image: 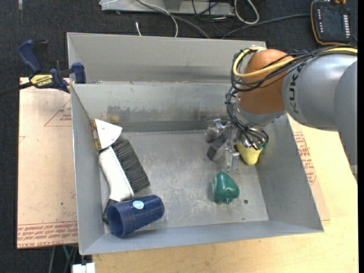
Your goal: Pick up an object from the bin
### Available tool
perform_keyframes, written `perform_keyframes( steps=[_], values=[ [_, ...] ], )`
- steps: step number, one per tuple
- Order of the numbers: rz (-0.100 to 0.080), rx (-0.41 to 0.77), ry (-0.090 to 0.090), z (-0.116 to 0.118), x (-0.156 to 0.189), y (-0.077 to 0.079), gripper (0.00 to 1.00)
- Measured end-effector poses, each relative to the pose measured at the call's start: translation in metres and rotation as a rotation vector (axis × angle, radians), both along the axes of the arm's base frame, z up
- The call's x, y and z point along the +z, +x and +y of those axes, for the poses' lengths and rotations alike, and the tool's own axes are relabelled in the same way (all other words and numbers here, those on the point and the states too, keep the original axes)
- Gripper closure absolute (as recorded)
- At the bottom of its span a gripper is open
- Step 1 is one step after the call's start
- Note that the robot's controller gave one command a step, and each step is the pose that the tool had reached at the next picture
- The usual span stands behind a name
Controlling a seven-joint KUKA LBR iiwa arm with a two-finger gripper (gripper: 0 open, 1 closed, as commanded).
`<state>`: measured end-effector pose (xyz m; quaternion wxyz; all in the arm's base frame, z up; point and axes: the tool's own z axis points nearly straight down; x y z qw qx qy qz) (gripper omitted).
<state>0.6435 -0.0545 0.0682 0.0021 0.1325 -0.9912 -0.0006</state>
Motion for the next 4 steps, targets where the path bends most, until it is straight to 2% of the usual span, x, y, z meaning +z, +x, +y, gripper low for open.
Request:
perform_keyframes(
  steps=[1,2,3,4],
  values=[
    [-0.013,0.095,0.001,0.004,0.055,0.007,0.00],
    [0.001,0.078,0.003,-0.016,0.032,0.008,0.00],
    [-0.012,0.213,0.004,-0.006,0.001,0.006,0.00],
    [-0.004,0.210,0.005,-0.004,0.002,0.003,1.00]
  ],
)
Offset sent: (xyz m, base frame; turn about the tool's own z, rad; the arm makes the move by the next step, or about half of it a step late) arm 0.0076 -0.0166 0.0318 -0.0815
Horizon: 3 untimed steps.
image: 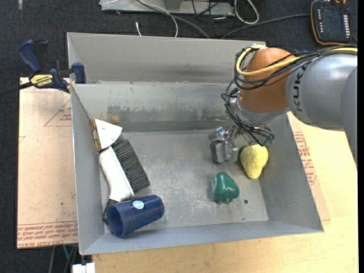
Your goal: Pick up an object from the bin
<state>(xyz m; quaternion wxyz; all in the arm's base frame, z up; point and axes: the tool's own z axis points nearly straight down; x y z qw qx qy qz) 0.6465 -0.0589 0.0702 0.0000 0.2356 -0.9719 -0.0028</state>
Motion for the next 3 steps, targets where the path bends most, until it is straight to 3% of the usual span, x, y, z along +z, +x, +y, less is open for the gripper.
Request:
perform_keyframes(
  steps=[2,3],
  values=[
    [-0.001,-0.001,0.001,0.000,0.006,0.000,1.00],
    [0.008,-0.001,0.003,0.001,0.035,-0.003,1.00]
  ],
)
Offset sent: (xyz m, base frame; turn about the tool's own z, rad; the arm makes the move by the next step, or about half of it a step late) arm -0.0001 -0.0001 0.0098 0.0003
